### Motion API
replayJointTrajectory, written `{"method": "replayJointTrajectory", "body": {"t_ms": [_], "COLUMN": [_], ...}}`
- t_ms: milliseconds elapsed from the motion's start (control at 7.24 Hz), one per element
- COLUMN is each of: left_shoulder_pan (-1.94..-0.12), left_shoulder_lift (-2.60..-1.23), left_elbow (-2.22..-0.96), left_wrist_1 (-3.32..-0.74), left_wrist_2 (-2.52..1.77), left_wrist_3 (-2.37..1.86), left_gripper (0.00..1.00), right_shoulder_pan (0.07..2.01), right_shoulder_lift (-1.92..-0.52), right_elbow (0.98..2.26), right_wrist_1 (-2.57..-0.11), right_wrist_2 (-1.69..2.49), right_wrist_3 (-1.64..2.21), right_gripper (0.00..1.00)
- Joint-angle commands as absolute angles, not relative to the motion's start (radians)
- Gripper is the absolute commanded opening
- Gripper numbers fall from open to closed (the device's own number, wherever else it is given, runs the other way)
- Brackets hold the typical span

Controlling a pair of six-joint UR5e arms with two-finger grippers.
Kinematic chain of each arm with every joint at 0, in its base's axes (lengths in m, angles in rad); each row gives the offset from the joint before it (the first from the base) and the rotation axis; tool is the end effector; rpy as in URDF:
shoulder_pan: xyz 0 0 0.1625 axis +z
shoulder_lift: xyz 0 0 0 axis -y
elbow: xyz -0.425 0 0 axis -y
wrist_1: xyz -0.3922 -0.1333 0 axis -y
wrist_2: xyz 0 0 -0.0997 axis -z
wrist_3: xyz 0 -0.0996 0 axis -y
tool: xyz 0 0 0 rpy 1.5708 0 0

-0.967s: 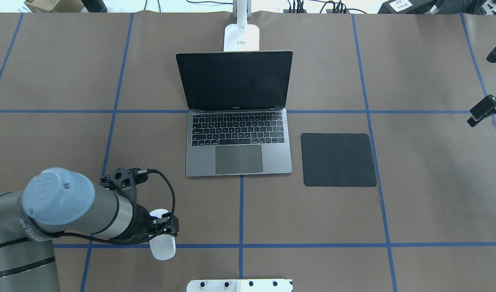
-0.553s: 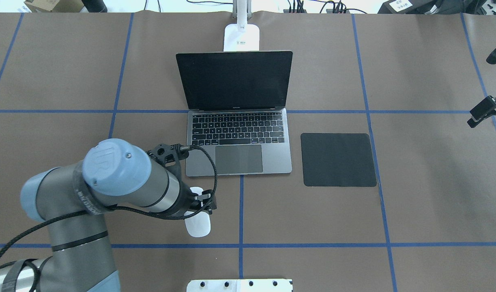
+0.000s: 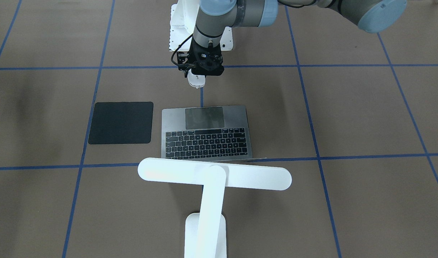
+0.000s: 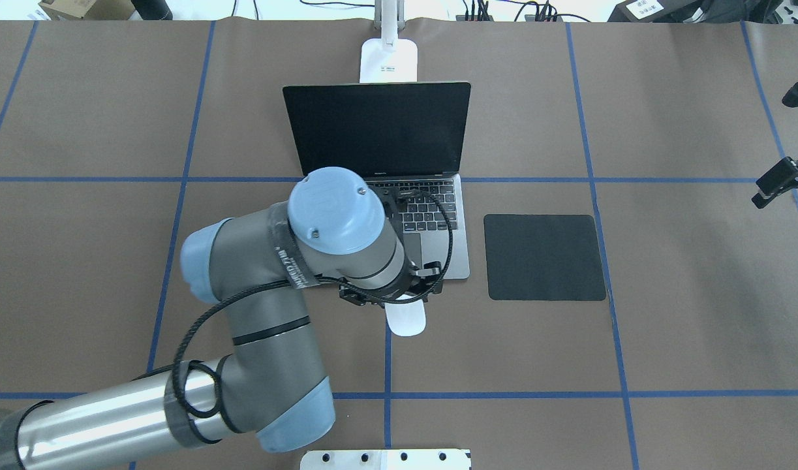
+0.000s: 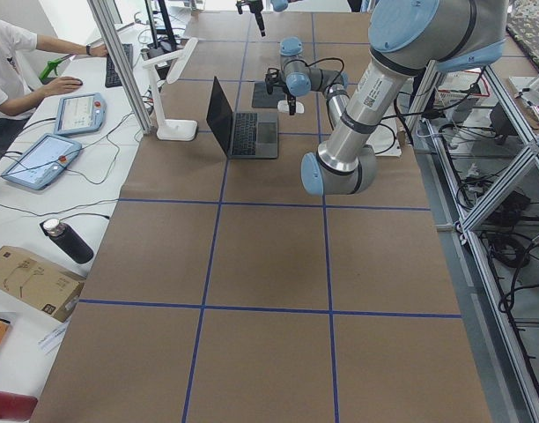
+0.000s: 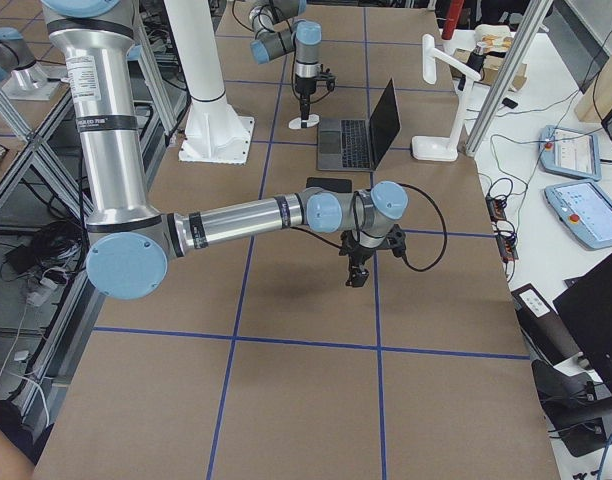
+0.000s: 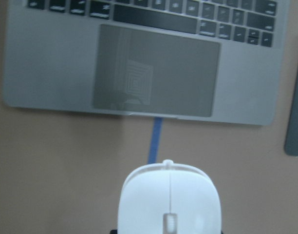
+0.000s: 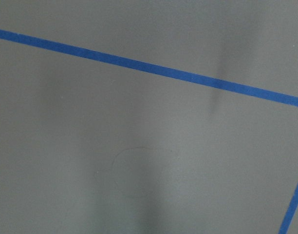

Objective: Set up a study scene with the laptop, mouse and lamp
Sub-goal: 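Carry the white mouse with the left gripper across the laptop front, then lower the white mouse onto the dark gray pad with the left gripper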

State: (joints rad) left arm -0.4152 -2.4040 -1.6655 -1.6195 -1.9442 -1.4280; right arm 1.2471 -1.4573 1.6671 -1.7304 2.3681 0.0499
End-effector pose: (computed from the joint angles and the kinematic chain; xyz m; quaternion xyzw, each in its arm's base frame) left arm 0.5852 -0.3640 0.1037 -0.0306 0.4883 -0.0316 0.8716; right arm -0.1113 -0.5268 0.5676 -0.0493 -0.3856 -0.1354 0.9113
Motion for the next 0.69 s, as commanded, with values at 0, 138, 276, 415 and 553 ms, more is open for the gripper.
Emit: {"method": "replayJointTrajectory", "body": {"t_ms": [0,138,276,415,553], "left_shoulder_pan": [-0.417,-0.417,-0.417,-0.416,-0.414], "left_shoulder_lift": [-2.601,-2.664,-2.757,-2.817,-2.880], "left_elbow": [-1.437,-1.357,-1.232,-1.147,-1.047], "left_wrist_1": [-1.626,-1.632,-1.637,-1.640,-1.660], "left_wrist_2": [-1.922,-1.910,-1.910,-1.908,-1.892], "left_wrist_3": [-1.401,-1.376,-1.370,-1.350,-1.347], "left_gripper": [0.65,0.65,0.65,0.65,0.65], "right_shoulder_pan": [1.247,1.247,1.247,1.247,1.247], "right_shoulder_lift": [-1.459,-1.459,-1.459,-1.457,-1.457], "right_elbow": [1.666,1.666,1.664,1.655,1.654], "right_wrist_1": [-1.730,-1.730,-1.730,-1.730,-1.730], "right_wrist_2": [2.367,2.367,2.367,2.367,2.367], "right_wrist_3": [0.045,0.046,0.046,0.046,0.046], "right_gripper": [0.98,0.99,0.99,0.99,0.99]}}
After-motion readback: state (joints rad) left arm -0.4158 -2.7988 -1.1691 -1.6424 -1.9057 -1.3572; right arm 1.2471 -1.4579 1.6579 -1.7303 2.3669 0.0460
